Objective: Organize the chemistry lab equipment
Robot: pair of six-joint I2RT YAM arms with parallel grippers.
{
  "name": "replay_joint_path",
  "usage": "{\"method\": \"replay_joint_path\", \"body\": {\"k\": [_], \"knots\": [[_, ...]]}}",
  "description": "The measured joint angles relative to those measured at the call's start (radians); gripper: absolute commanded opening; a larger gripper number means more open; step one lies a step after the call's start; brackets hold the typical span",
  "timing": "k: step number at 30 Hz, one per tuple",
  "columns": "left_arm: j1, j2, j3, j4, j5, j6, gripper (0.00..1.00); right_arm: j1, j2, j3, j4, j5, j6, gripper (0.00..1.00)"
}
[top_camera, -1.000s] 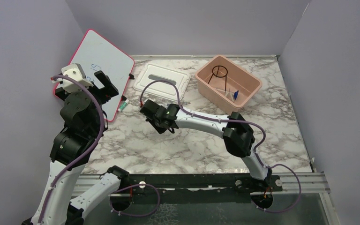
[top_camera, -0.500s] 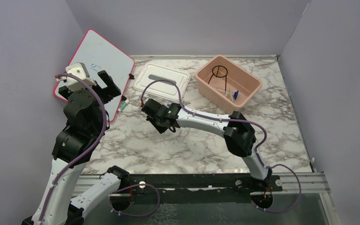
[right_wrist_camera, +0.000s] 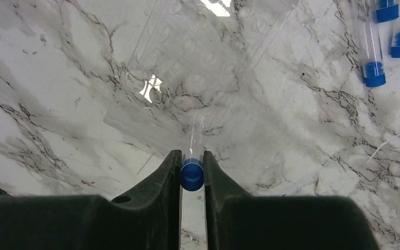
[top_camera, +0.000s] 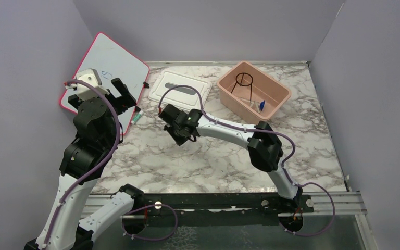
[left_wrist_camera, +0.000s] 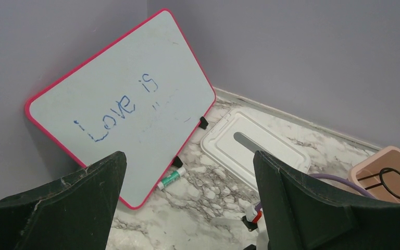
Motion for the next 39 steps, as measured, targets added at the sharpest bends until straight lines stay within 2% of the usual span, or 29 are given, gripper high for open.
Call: {"method": "replay_joint_path", "body": {"k": [5,10,14,24,31,39], "knots": [[0.000,0.000,0.000,-0.003,0.007,-0.003,0.95,-0.002,0.006,0.012,-0.013,-0.008,-0.003,0.21],[0.000,0.003,-0.001,-0.004,0.009,-0.005,0.95,-0.002,0.006,0.012,-0.015,-0.015,-0.002,0.41],[0.000,0.006,-0.005,-0.005,0.011,-0.005,0.95,-0.002,0.000,0.003,-0.006,-0.027,-0.003,0.50],[0.000,0.016,-0.013,-0.009,0.039,-0.018,0.95,-0.010,-0.151,-0.085,0.053,-0.003,0.006,0.50],[0.000,0.021,-0.077,-0.015,0.112,-0.064,0.95,-0.105,-0.315,-0.277,0.185,0.028,0.045,0.49],[0.000,0.148,-0.230,0.011,0.330,-0.181,0.90,-0.227,-0.250,-0.345,0.327,0.029,0.017,0.45]]}}
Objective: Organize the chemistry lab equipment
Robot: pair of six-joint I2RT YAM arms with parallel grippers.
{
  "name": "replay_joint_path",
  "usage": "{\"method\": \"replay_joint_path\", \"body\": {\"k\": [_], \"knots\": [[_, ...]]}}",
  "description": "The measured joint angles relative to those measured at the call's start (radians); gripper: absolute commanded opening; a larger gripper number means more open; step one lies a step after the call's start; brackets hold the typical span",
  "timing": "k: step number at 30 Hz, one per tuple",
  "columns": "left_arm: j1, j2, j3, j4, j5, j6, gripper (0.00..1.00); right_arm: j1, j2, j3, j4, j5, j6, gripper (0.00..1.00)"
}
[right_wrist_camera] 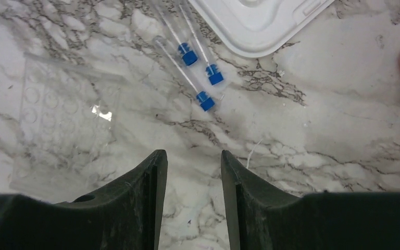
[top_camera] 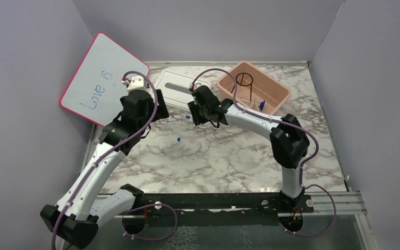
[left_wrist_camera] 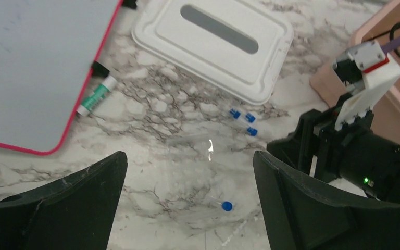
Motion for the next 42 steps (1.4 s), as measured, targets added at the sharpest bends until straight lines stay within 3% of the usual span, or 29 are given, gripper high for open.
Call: {"method": "replay_joint_path", "body": {"k": [6,15,27,35,42], "knots": [[0.009,0.120,-0.059,0.031,0.128,-0.056,0.81,-0.045,0.112,0.002,0.089,-0.037,-0.065,0.42],[0.108,0.211,-0.095,0.133,0.273,-0.106,0.80,-0.050,0.230,0.038,0.134,-0.102,-0.163,0.40],[0.162,0.231,-0.126,0.168,0.352,-0.117,0.81,-0.050,0.277,0.089,0.170,-0.138,-0.256,0.40],[0.171,0.232,-0.136,0.174,0.373,-0.117,0.81,-0.050,0.292,0.108,0.176,-0.184,-0.323,0.16],[0.175,0.231,-0.150,0.179,0.408,-0.123,0.81,-0.050,0.227,0.013,0.190,-0.235,-0.408,0.11]]}}
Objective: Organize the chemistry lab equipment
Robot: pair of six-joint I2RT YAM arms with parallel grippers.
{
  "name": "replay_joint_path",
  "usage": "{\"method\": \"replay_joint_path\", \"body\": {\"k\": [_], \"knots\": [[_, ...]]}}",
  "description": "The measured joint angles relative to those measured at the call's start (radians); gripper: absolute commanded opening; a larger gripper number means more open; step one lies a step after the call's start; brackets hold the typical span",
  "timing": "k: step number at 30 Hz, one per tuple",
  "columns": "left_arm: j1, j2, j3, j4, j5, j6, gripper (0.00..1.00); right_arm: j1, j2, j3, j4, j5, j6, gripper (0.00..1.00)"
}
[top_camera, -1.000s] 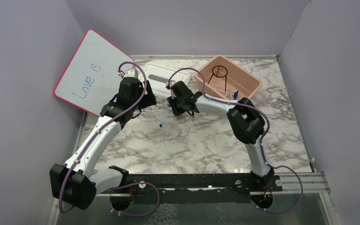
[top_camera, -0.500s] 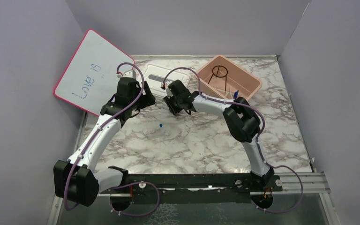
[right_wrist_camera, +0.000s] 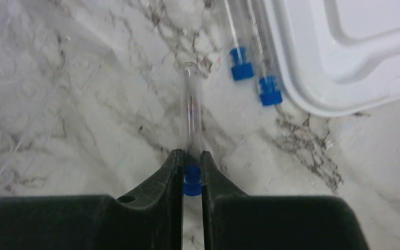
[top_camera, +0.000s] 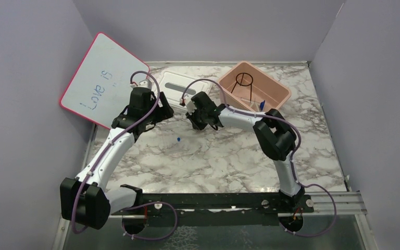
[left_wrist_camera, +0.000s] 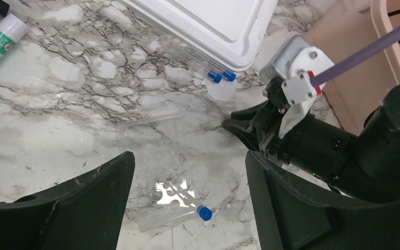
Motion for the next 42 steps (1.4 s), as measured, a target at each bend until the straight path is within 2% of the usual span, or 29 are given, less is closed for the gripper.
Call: {"method": "replay_joint_path", "body": {"k": [5,11,18,22,26,29,37,40,42], "knots": [[0.001,-0.016,-0.010,0.008,0.052,-0.027,0.84,0.000,-0.136,-0.151,-0.003,-0.039,-0.025,0.11],[0.002,-0.066,-0.030,0.041,0.170,-0.072,0.94,0.000,-0.375,-0.276,0.054,-0.103,-0.022,0.12],[0.002,-0.087,-0.039,0.118,0.377,-0.128,0.93,0.000,-0.604,-0.369,0.191,-0.218,-0.009,0.13],[0.002,-0.097,-0.077,0.207,0.504,-0.198,0.80,0.000,-0.666,-0.406,0.245,-0.300,0.003,0.13],[0.002,-0.103,-0.130,0.294,0.591,-0.269,0.58,0.000,-0.676,-0.410,0.265,-0.375,0.005,0.13],[0.002,-0.104,-0.150,0.321,0.613,-0.300,0.43,0.000,-0.676,-0.413,0.265,-0.406,0.007,0.13],[0.002,-0.132,-0.165,0.360,0.627,-0.335,0.19,0.000,-0.677,-0.415,0.264,-0.449,0.016,0.13],[0.002,-0.141,-0.167,0.369,0.628,-0.336,0.06,0.000,-0.679,-0.416,0.265,-0.454,0.026,0.13],[0.002,-0.143,-0.169,0.374,0.634,-0.341,0.03,0.000,-0.685,-0.418,0.265,-0.454,0.034,0.16]]}}
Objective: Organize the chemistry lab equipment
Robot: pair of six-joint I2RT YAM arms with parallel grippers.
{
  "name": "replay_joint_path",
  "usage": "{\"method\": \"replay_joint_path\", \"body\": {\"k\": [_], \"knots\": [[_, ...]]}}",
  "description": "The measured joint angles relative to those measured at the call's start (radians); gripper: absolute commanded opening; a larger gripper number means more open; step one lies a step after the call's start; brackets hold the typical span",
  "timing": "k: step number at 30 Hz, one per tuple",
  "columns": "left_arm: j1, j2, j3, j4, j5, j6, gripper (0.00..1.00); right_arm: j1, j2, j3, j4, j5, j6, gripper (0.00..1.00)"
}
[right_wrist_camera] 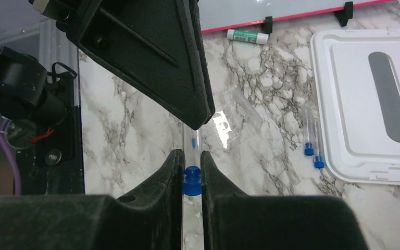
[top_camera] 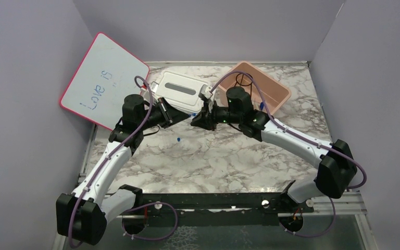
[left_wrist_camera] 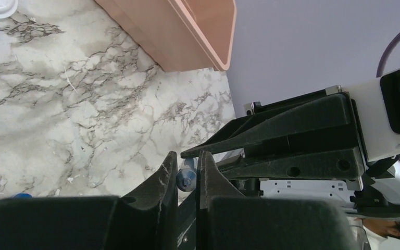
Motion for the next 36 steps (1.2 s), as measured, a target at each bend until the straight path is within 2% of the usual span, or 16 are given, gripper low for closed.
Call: {"method": "replay_joint_path", "body": {"k": [4,7,10,18,22,26,31,36], "knots": [[0.000,-0.008,0.000,0.014,0.013,-0.012,0.00,0.000,-0.018,-0.015,0.022,0.006,0.066,0.30],[0.000,-0.018,0.000,0.031,0.017,-0.024,0.00,0.000,-0.044,-0.033,0.061,0.045,0.167,0.47],[0.000,-0.031,0.004,0.048,0.018,-0.048,0.00,0.000,-0.088,-0.060,0.133,0.113,0.313,0.56],[0.000,-0.045,0.074,0.130,0.019,-0.172,0.00,0.000,-0.203,-0.178,0.372,0.306,0.861,0.58],[0.000,-0.046,0.114,0.205,0.020,-0.254,0.00,0.000,-0.173,-0.192,0.475,0.320,1.101,0.49],[0.001,-0.046,0.129,0.260,0.019,-0.318,0.00,0.000,-0.123,-0.196,0.627,0.304,1.246,0.38],[0.004,-0.046,0.128,0.287,0.019,-0.362,0.00,0.000,-0.095,-0.219,0.792,0.291,1.361,0.26],[0.004,-0.046,0.128,0.306,0.019,-0.383,0.00,0.000,-0.085,-0.238,0.853,0.291,1.416,0.15]]}}
